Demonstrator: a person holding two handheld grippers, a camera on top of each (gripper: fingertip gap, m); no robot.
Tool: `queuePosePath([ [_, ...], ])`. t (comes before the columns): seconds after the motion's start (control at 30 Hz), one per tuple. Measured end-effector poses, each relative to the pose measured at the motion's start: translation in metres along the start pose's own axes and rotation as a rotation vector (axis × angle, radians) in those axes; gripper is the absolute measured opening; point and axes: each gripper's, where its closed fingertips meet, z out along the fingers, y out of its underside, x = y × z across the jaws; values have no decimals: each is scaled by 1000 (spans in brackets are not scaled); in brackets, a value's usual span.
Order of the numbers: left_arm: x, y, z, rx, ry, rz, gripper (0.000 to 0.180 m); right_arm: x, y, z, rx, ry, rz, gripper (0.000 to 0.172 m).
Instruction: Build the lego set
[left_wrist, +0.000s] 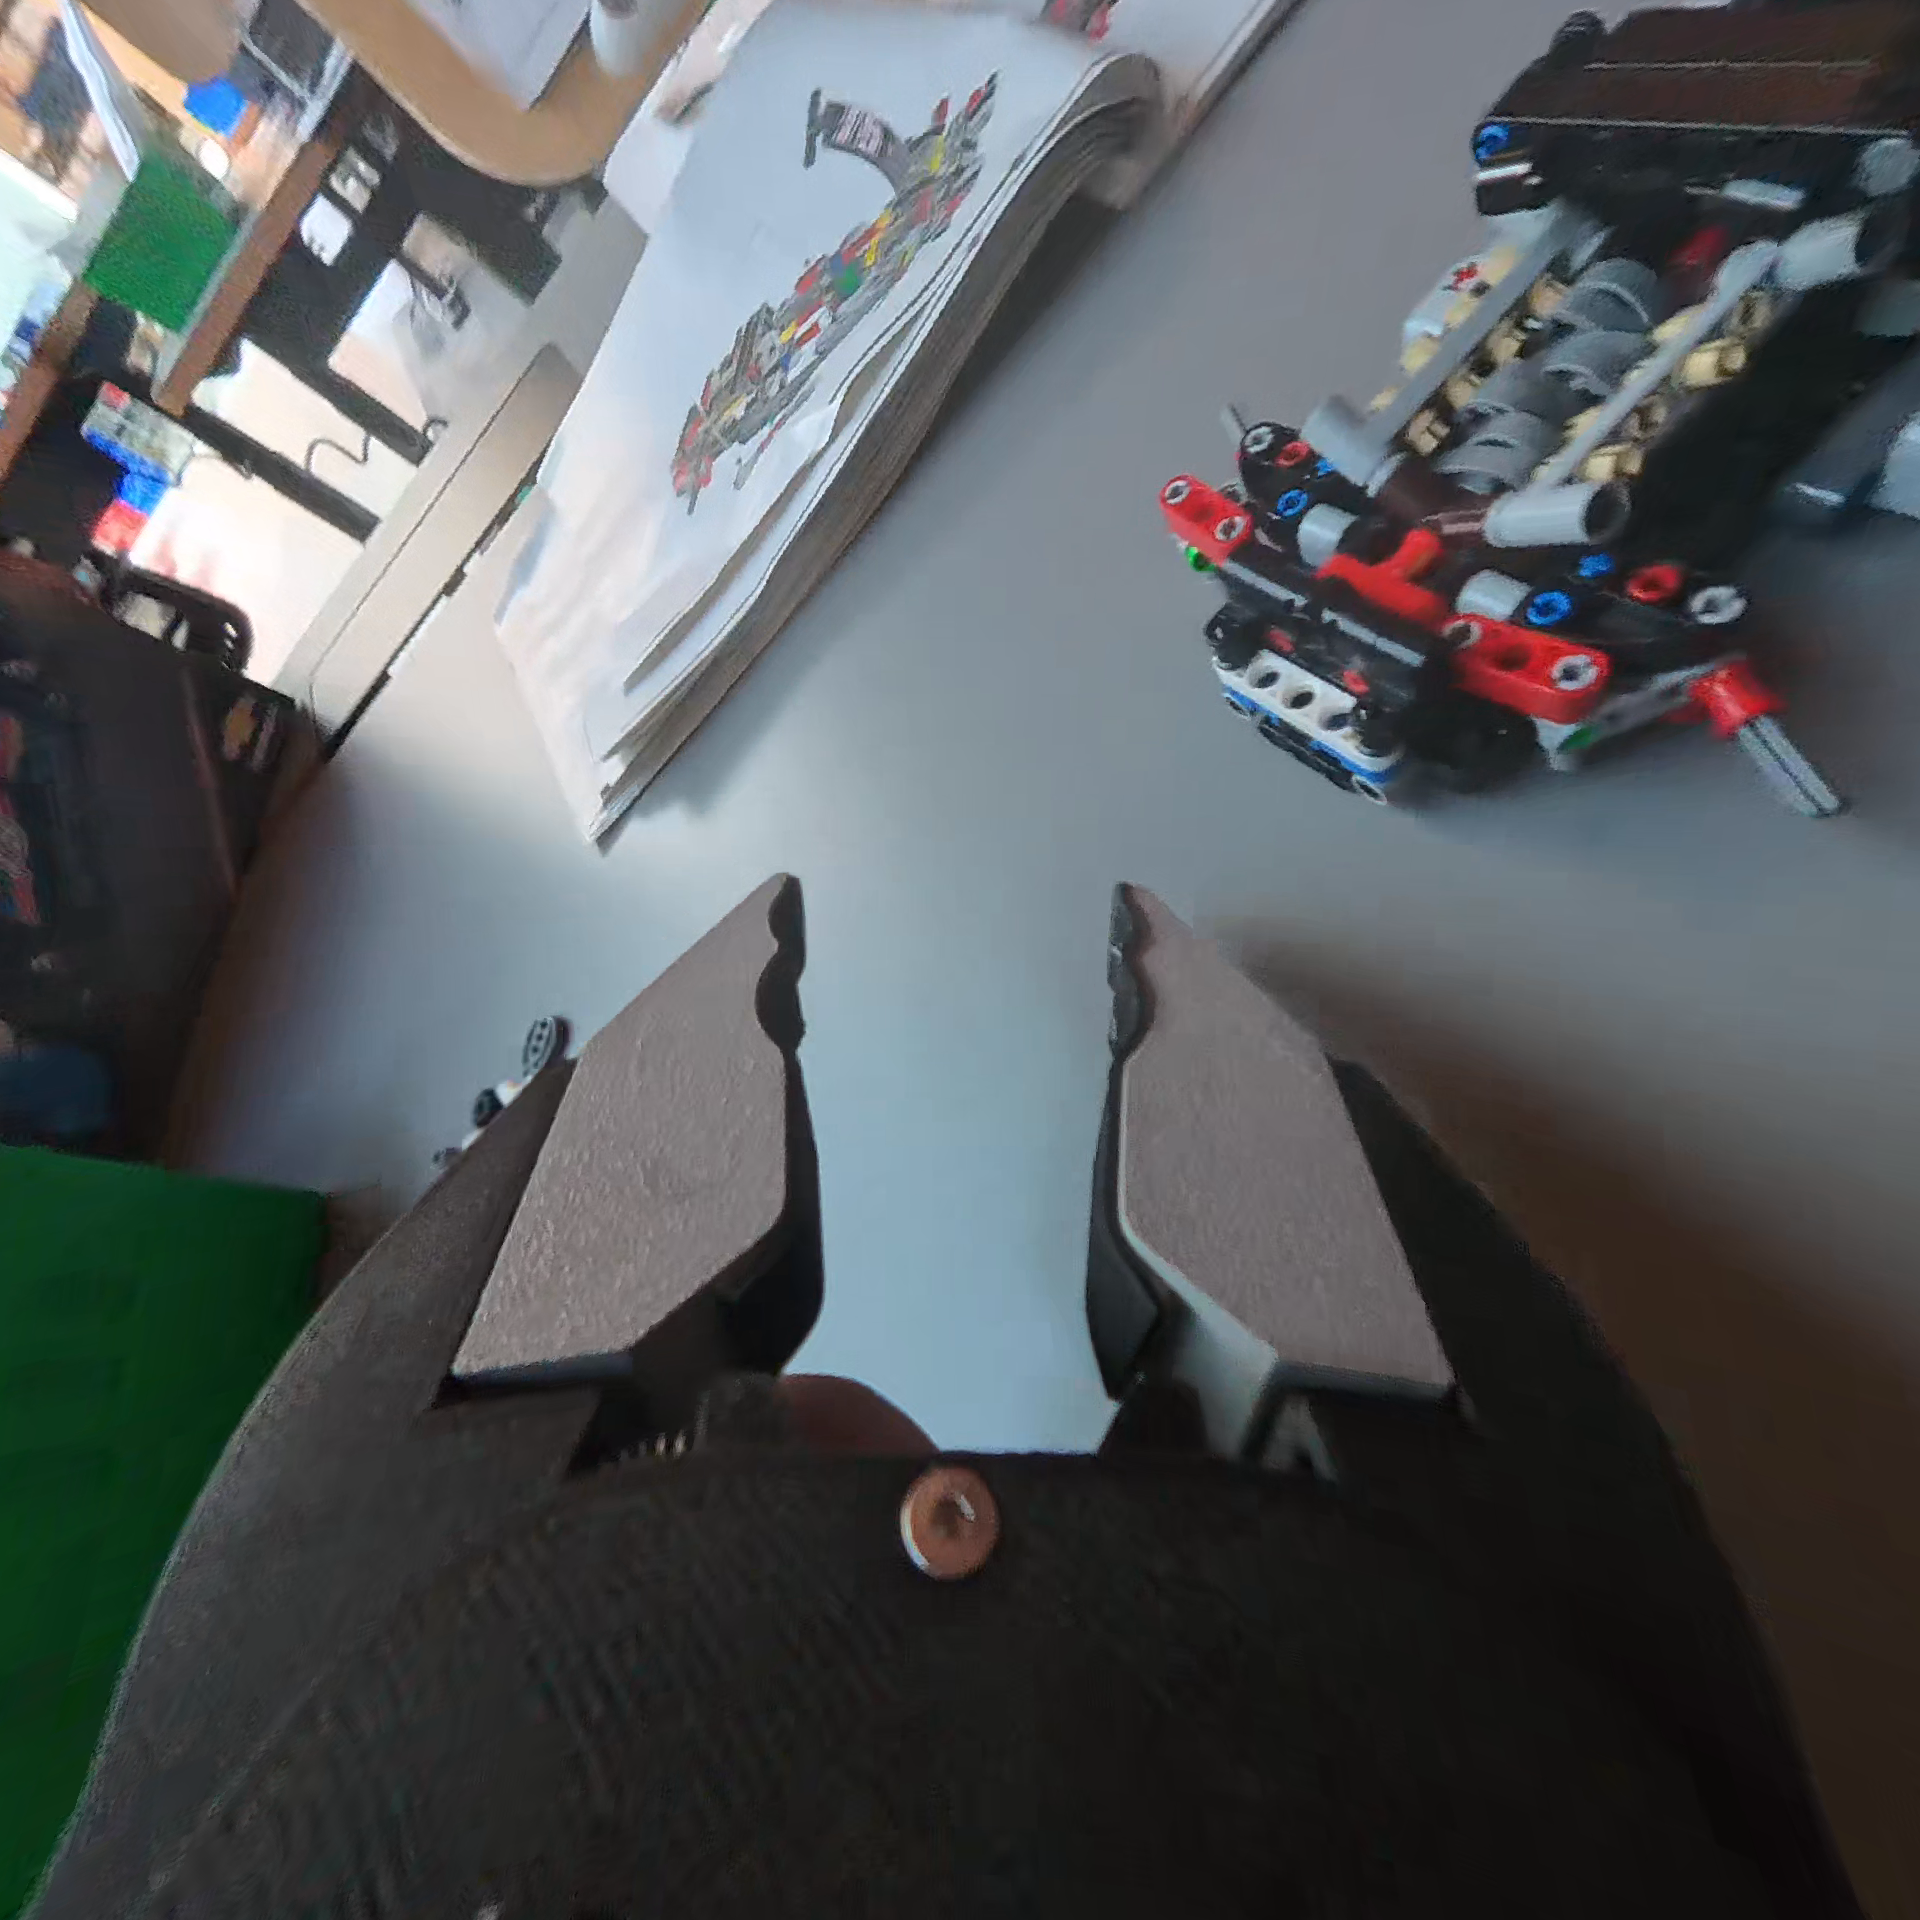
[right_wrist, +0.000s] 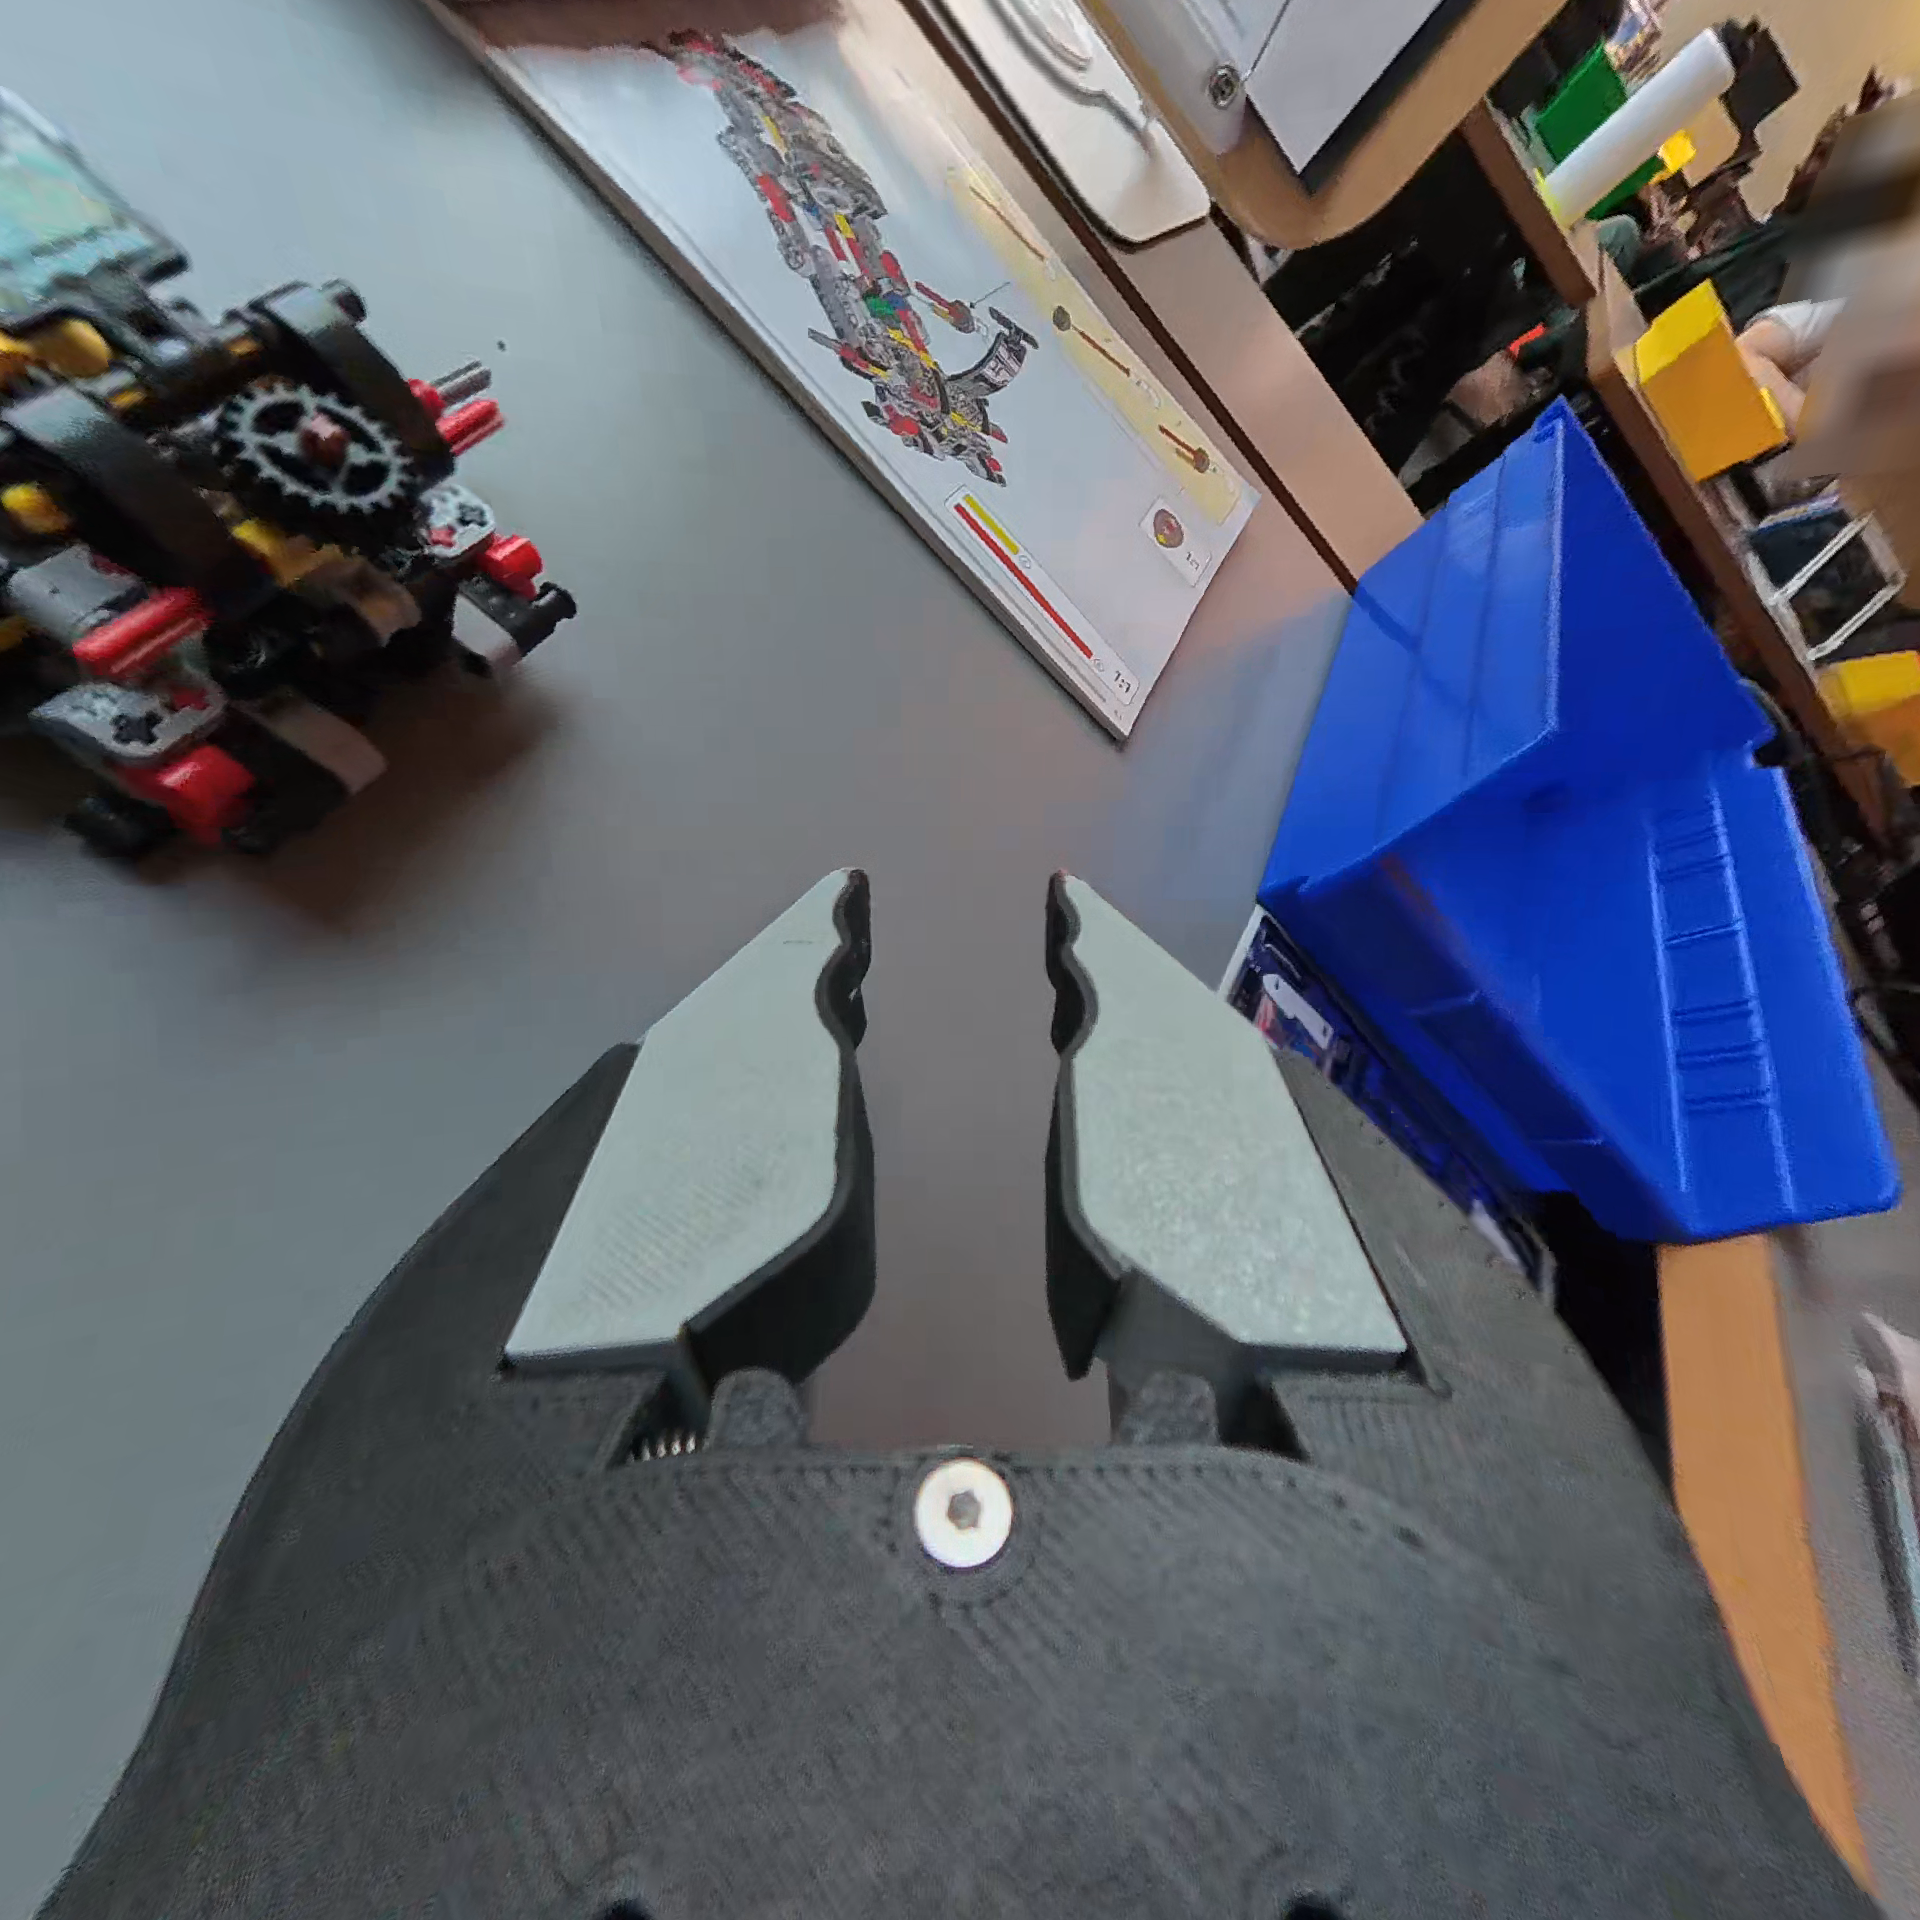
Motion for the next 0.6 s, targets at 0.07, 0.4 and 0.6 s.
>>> queuePosePath([
  [0.07,2,4,5,-19,12,-42,56,-3,1,5,-2,-41,69,33],
  [0.4,8,11,3,-25,25,-54,58,-15,2,2,-46,-215,180,17],
  [0.6,38,2,-19,9,212,-55,64,-39,-12,-5,44,-436,252,28],
])
